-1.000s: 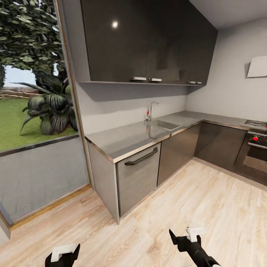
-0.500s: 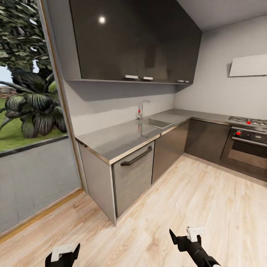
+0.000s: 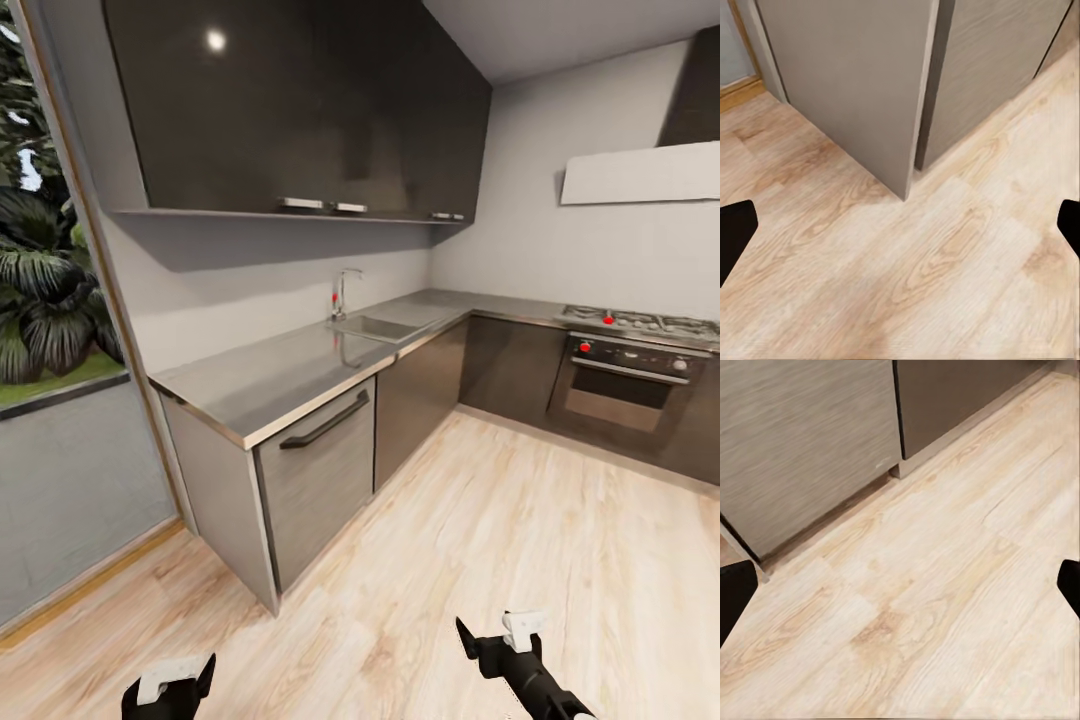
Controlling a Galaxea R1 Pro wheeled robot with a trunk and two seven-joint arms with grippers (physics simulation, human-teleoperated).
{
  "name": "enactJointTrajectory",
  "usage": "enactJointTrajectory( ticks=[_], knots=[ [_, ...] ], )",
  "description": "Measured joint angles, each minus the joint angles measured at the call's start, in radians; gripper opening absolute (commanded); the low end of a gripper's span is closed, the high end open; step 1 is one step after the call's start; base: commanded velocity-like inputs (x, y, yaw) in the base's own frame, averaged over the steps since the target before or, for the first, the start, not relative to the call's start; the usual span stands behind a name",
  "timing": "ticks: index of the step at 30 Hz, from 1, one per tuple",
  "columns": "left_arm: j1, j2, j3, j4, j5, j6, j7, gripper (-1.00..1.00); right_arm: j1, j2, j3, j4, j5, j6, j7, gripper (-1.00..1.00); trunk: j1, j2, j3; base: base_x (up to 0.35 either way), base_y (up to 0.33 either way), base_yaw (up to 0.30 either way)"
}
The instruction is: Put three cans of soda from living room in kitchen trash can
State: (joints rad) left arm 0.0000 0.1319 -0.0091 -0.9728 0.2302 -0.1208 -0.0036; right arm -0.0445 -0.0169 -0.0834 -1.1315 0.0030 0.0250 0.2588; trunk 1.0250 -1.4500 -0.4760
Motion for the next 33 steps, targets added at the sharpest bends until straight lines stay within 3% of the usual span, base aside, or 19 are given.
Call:
enactJointTrajectory(
  ticks=[14, 33],
  knots=[
    [0.001, 0.001, -0.001, -0.004, 0.001, 0.000, -0.001, 1.00, 0.000, -0.001, -0.001, 0.001, 0.000, 0.000, -0.001, 1.00, 0.000, 0.000, -0.014, 0.000, -0.248, -0.149],
    [0.002, 0.001, 0.000, -0.003, 0.001, -0.001, -0.003, 1.00, 0.000, -0.001, -0.001, 0.000, -0.001, 0.000, 0.000, 1.00, 0.000, 0.000, -0.037, 0.000, -0.021, -0.147]
  ],
)
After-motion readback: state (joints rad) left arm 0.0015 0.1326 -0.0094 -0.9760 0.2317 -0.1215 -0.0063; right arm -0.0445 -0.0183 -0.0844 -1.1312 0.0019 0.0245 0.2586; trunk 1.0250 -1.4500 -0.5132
